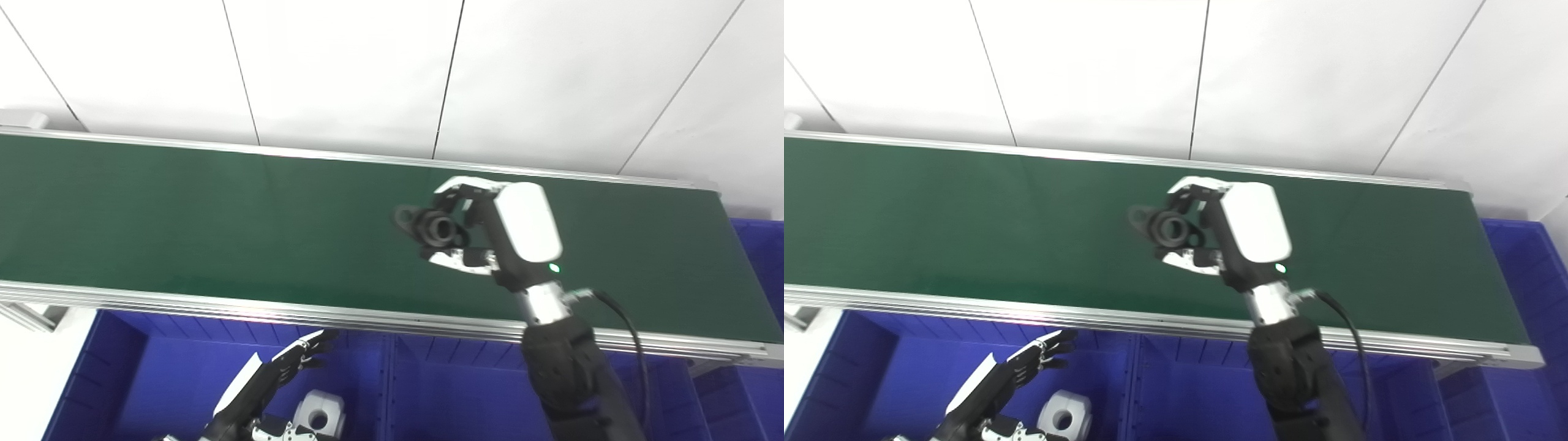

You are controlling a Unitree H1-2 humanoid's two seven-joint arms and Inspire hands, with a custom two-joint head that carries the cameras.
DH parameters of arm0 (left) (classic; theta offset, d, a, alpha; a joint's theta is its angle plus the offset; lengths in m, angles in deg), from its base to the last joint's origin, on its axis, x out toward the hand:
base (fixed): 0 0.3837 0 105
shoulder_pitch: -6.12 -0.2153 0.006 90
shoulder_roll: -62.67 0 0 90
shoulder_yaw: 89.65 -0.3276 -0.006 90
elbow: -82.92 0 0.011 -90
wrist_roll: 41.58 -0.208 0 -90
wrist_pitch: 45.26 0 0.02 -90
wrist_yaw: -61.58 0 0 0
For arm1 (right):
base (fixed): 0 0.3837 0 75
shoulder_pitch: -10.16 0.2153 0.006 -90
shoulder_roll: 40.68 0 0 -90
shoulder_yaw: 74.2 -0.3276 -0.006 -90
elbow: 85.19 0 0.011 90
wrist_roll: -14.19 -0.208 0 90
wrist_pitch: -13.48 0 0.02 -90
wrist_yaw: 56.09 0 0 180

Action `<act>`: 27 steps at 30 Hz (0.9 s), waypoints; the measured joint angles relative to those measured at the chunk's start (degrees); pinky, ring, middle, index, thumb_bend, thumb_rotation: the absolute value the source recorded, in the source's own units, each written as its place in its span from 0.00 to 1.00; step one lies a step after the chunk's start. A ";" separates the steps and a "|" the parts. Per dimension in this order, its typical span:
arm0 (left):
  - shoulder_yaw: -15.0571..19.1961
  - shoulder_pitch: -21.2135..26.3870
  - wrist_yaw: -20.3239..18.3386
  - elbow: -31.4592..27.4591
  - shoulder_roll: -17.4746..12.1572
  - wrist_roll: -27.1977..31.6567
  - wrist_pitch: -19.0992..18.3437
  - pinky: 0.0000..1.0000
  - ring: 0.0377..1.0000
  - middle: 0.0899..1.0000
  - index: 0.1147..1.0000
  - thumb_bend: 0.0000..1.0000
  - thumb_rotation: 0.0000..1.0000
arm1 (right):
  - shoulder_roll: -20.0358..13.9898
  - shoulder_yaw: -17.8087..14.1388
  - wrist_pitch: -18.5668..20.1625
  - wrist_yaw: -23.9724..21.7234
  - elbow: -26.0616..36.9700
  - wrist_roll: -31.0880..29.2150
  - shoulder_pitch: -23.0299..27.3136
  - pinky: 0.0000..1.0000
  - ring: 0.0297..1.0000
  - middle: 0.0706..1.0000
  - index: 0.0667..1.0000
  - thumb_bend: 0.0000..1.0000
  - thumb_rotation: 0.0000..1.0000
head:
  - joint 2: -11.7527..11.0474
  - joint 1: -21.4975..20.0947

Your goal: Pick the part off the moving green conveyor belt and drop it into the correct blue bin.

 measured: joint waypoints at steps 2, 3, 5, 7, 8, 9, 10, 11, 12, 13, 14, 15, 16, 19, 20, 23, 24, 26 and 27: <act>0.04 -0.14 0.00 -0.04 0.25 -0.02 0.00 0.80 0.87 0.91 0.86 0.71 0.21 | -0.35 0.16 -0.02 0.00 0.62 -0.01 -3.55 0.25 0.28 0.37 0.47 0.52 0.00 | 0.35 -0.35; 0.03 -0.17 -0.03 -0.07 0.35 -0.03 0.00 0.80 0.87 0.91 0.86 0.71 0.22 | -0.55 0.34 -0.02 -0.08 0.62 -0.01 -5.58 0.26 0.29 0.37 0.48 0.52 0.00 | 0.88 -0.70; 0.06 -0.31 -0.10 -0.20 0.47 -0.03 0.00 0.80 0.87 0.91 0.86 0.71 0.22 | -1.14 0.80 -0.03 -0.69 0.63 -0.01 -9.63 0.25 0.29 0.36 0.48 0.52 0.00 | 0.88 -0.70; 0.07 -0.29 -0.34 -0.23 0.47 -0.04 0.00 0.80 0.87 0.91 0.86 0.71 0.22 | -1.63 0.96 -0.03 -0.79 0.65 0.01 -13.32 0.24 0.29 0.36 0.48 0.52 0.00 | 0.88 -0.70; 0.12 -0.29 -0.49 -0.32 0.47 -0.04 0.00 0.80 0.87 0.91 0.86 0.71 0.22 | -1.77 0.94 -0.03 -0.76 0.68 0.02 -15.17 0.24 0.29 0.36 0.48 0.52 0.00 | 1.40 -0.79; 0.18 -0.31 -0.67 -0.54 0.47 -0.02 0.00 0.81 0.88 0.91 0.86 0.71 0.21 | -1.86 0.96 -0.02 -0.74 0.67 0.06 -17.16 0.24 0.28 0.35 0.48 0.52 0.00 | 1.84 -0.88; 0.22 -0.31 -0.88 -0.83 0.46 0.02 0.00 0.81 0.89 0.91 0.85 0.71 0.21 | -1.86 0.99 -0.02 -0.73 0.67 0.14 -18.72 0.25 0.29 0.35 0.48 0.52 0.00 | 2.11 -0.97; 0.31 -0.30 -1.17 -1.34 0.47 0.04 0.00 0.81 0.89 0.91 0.85 0.71 0.21 | -1.87 1.02 -0.02 -0.66 0.65 0.31 -20.29 0.27 0.30 0.36 0.48 0.52 0.00 | 2.20 -0.97; 0.44 -0.30 -1.41 -1.79 0.50 0.08 0.01 0.81 0.89 0.91 0.85 0.71 0.22 | -1.86 1.05 -0.02 -0.57 0.61 0.64 -21.95 0.29 0.32 0.37 0.48 0.52 0.00 | 2.20 -0.97; 0.64 -0.28 -1.72 -1.91 0.56 0.17 0.10 0.81 0.89 0.91 0.85 0.71 0.22 | -1.87 1.11 -0.02 -0.46 0.47 0.99 -23.67 0.29 0.32 0.37 0.48 0.52 0.00 | 2.20 -0.97; 0.77 -0.27 -1.91 -1.90 0.57 0.18 0.10 0.80 0.88 0.92 0.86 0.71 0.22 | -1.84 1.11 -0.02 -0.24 0.17 1.14 -24.98 0.30 0.32 0.37 0.48 0.52 0.00 | 2.63 -0.97; 0.92 -0.28 -2.12 -1.90 0.57 0.17 0.10 0.80 0.88 0.92 0.86 0.71 0.22 | -1.85 1.08 -0.01 0.12 -0.29 1.34 -26.19 0.28 0.31 0.36 0.48 0.52 0.00 | 2.90 -0.97; 1.07 -0.29 -2.27 -1.90 0.57 0.17 0.10 0.80 0.87 0.91 0.86 0.71 0.22 | -1.86 0.99 0.03 0.33 -0.68 1.75 -27.14 0.27 0.31 0.36 0.48 0.52 0.00 | 2.90 -0.97; 1.78 -0.31 -2.59 -1.90 0.57 0.17 0.10 0.79 0.87 0.91 0.85 0.71 0.22 | -2.03 0.90 0.28 0.69 -2.10 3.51 -29.26 0.24 0.29 0.37 0.47 0.52 0.00 | 3.43 -0.62; 2.01 -0.31 -2.68 -1.91 0.57 0.17 0.10 0.79 0.87 0.91 0.85 0.71 0.23 | -2.04 0.83 0.42 0.73 -2.68 3.69 -29.65 0.25 0.31 0.36 0.47 0.52 0.00 | 3.69 -0.62; 2.43 -0.32 -3.26 -1.91 0.60 0.22 0.09 0.79 0.88 0.91 0.85 0.72 0.23 | -1.99 0.51 1.77 0.55 -5.09 3.50 -30.18 0.28 0.33 0.36 0.48 0.52 0.00 | 4.13 -0.53; 2.60 -0.35 -3.67 -1.93 0.65 0.30 0.10 0.80 0.88 0.91 0.85 0.72 0.23 | -1.96 0.49 2.47 0.21 -5.55 3.46 -30.20 0.30 0.35 0.36 0.49 0.52 0.00 | 4.31 -0.36; 3.01 -0.38 -4.49 -1.95 0.78 0.33 0.10 0.80 0.87 0.91 0.85 0.71 0.23 | -1.94 0.56 3.82 -0.60 -5.84 3.66 -30.14 0.32 0.38 0.41 0.47 0.52 0.00 | 4.40 -0.27; 3.16 -0.39 -4.77 -2.01 0.87 0.33 0.10 0.79 0.87 0.91 0.85 0.72 0.23 | -1.83 0.65 5.04 -1.29 -5.92 4.04 -29.95 0.34 0.40 0.43 0.46 0.52 0.00 | 4.40 -0.18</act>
